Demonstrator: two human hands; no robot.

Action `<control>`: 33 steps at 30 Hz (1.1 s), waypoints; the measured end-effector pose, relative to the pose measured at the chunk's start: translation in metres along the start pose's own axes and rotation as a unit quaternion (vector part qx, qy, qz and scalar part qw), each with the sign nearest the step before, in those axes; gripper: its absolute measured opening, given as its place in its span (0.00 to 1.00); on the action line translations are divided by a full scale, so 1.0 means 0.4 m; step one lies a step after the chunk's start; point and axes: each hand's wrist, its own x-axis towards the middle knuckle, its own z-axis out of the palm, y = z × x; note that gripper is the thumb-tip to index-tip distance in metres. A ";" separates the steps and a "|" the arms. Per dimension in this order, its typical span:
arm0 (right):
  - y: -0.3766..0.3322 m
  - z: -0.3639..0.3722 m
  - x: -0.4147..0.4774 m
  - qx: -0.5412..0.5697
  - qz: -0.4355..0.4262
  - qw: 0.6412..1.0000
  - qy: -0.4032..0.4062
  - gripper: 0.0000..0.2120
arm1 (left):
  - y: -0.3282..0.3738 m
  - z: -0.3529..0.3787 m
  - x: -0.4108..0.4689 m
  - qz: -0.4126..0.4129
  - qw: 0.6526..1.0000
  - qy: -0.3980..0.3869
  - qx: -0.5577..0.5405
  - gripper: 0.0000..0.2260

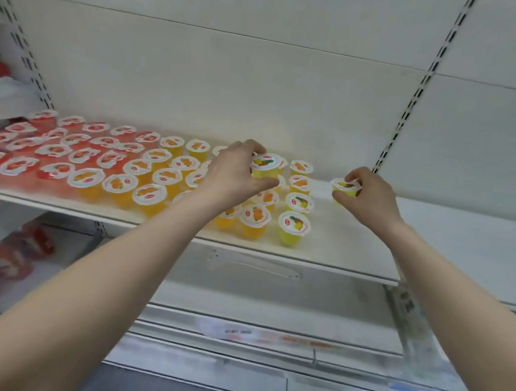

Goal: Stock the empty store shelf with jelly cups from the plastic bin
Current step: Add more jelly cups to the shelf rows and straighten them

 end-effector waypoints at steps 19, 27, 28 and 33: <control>0.075 0.116 0.195 0.050 -0.032 0.996 -0.062 0.17 | 0.081 0.141 0.150 0.006 1.000 0.002 0.009 0.26; 0.147 0.038 0.197 -0.016 -0.151 0.983 -0.098 0.23 | 0.150 0.240 0.206 0.078 0.994 -0.026 0.072 0.25; 0.158 0.029 0.195 -0.031 -0.157 0.983 -0.087 0.22 | 0.159 0.259 0.210 0.083 0.991 -0.036 0.095 0.26; 0.197 0.007 0.183 -0.086 -0.168 0.981 -0.057 0.18 | 0.172 0.348 0.213 0.099 0.970 -0.081 0.208 0.30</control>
